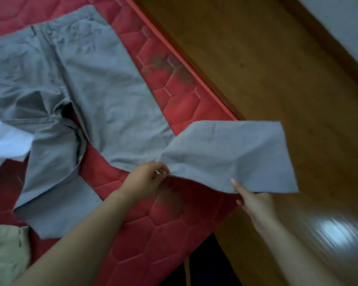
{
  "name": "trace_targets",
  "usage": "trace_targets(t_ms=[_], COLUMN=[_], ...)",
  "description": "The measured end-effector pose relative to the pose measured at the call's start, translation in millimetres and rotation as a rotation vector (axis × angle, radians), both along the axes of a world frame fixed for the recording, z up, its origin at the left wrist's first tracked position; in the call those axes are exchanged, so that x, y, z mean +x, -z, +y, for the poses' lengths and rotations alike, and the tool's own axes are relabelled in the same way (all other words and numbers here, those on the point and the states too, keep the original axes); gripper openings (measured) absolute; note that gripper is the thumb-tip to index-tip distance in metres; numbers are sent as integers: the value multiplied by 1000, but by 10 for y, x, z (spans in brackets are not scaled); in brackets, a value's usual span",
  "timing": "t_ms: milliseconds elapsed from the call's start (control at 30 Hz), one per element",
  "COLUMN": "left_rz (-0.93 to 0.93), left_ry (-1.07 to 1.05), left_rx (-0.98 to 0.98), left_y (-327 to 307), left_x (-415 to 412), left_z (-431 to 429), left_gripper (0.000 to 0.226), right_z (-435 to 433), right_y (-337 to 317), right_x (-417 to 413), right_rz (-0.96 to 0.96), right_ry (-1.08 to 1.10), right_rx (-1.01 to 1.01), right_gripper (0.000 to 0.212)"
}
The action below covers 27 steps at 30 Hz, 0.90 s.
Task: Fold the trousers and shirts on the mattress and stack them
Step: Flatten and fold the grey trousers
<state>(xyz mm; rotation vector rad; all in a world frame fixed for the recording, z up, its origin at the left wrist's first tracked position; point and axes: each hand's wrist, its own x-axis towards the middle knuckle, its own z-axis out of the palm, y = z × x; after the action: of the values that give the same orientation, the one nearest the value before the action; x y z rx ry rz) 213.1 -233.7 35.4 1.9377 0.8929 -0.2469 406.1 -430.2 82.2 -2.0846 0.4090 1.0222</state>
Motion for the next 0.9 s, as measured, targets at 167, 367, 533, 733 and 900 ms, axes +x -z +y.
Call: trace_targets(t_ms=[167,367,533,733,900], left_rz=[-61,71,191,144,120], left_ry=[44,-53,57,274,313], left_rx=[95,431,583,562,501], left_y=[237,696,1042,1028,963], left_x=[53,132,25,-131,-189], left_z=[-281,-118,-18,-281,-460], left_gripper=[24,47,54,66,61], right_z=[-441,681,1073,207,-243], right_y=[246,1106,1756,1528,1173], right_x=[-585,-330,-106,-367,-530], right_rz=[213,-665,-956,-873,-686], right_ry=[-141,-822,-1134,-923,-971], right_rx=[20,197,-78,-326,-499], right_gripper=[35,46,58,35,74])
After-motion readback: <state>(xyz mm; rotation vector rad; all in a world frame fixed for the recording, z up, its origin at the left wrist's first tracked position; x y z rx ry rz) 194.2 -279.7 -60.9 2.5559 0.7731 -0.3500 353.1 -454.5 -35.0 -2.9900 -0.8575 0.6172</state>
